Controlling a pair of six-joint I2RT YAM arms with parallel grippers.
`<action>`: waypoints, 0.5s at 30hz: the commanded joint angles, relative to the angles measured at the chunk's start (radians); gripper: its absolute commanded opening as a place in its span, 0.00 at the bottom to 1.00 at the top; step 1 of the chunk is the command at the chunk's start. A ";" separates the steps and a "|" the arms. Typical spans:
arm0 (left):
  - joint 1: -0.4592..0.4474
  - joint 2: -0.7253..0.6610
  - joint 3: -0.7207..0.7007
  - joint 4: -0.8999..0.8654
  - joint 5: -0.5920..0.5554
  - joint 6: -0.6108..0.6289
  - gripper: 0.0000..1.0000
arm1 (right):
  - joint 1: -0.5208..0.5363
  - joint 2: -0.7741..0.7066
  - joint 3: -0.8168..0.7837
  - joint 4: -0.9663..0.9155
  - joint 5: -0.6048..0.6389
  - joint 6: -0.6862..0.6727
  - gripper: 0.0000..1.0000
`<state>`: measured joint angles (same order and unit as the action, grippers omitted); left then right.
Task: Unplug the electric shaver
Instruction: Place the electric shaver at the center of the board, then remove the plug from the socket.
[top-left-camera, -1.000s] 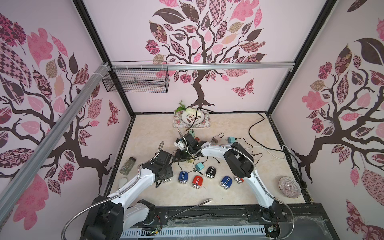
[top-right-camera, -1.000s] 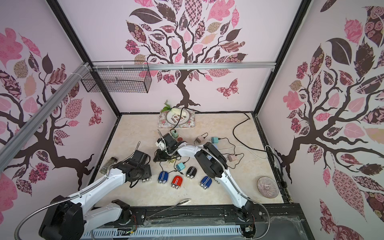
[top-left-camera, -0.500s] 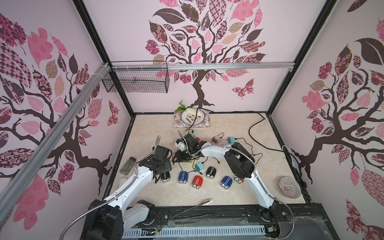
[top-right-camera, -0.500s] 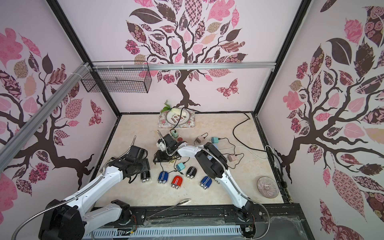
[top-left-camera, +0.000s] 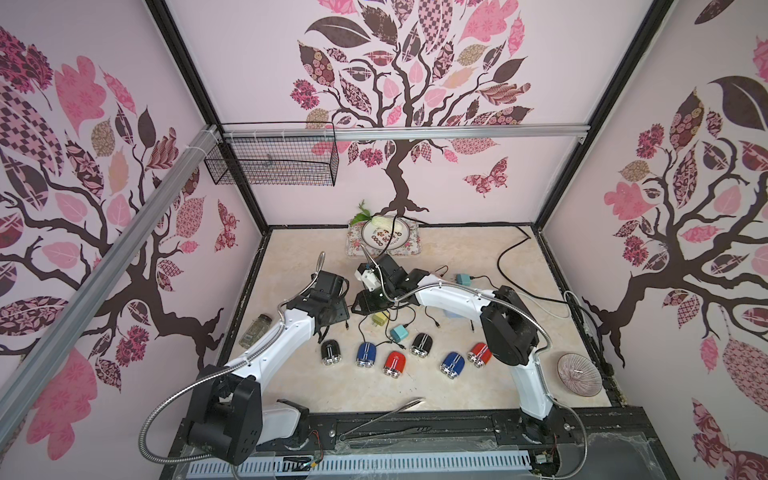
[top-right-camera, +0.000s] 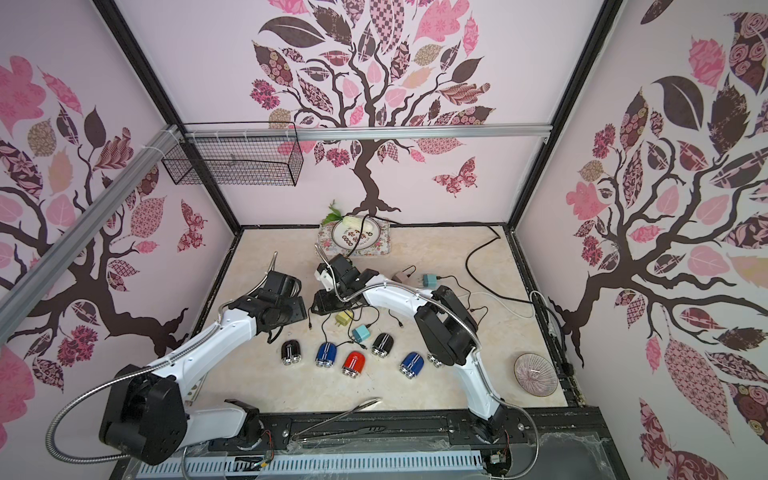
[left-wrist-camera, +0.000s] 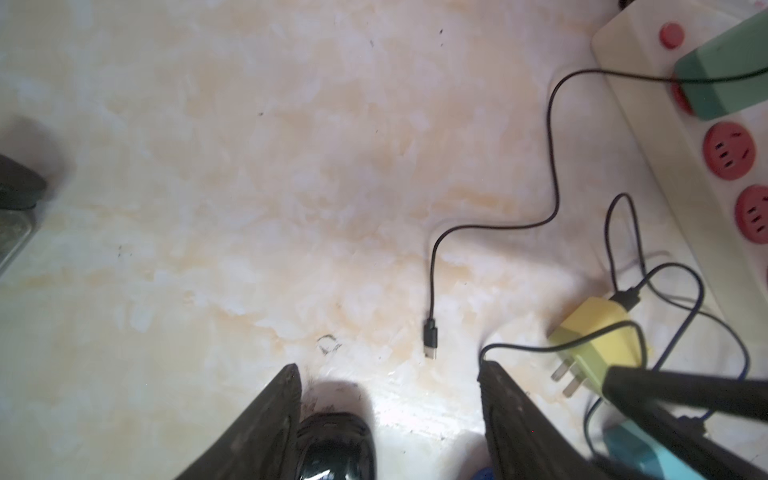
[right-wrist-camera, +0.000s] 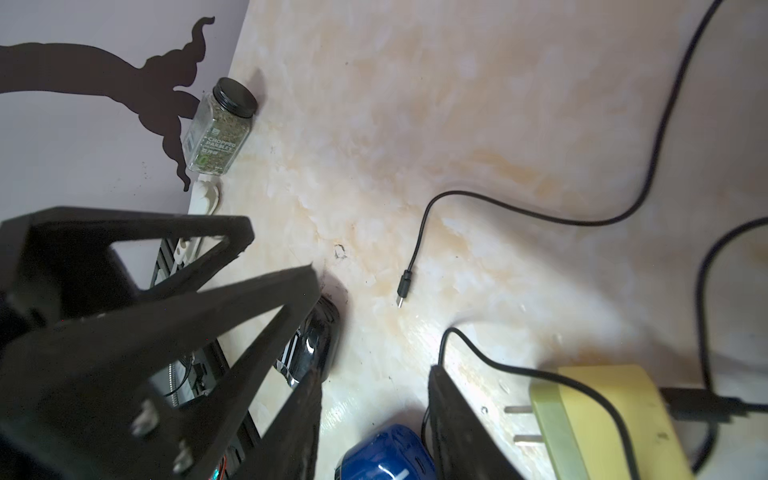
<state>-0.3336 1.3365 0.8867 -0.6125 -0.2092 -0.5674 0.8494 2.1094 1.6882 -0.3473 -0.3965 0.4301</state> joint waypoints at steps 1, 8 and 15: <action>0.007 0.043 0.079 0.070 0.026 0.007 0.69 | -0.006 -0.070 0.028 -0.090 0.125 -0.077 0.45; 0.011 0.160 0.176 0.144 0.110 -0.015 0.66 | -0.045 -0.090 0.076 -0.157 0.346 -0.196 0.44; 0.011 0.287 0.260 0.230 0.239 -0.067 0.52 | -0.108 -0.090 0.092 -0.124 0.431 -0.239 0.42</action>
<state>-0.3267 1.5875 1.0878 -0.4503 -0.0410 -0.6056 0.7616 2.0857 1.7302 -0.4675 -0.0429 0.2398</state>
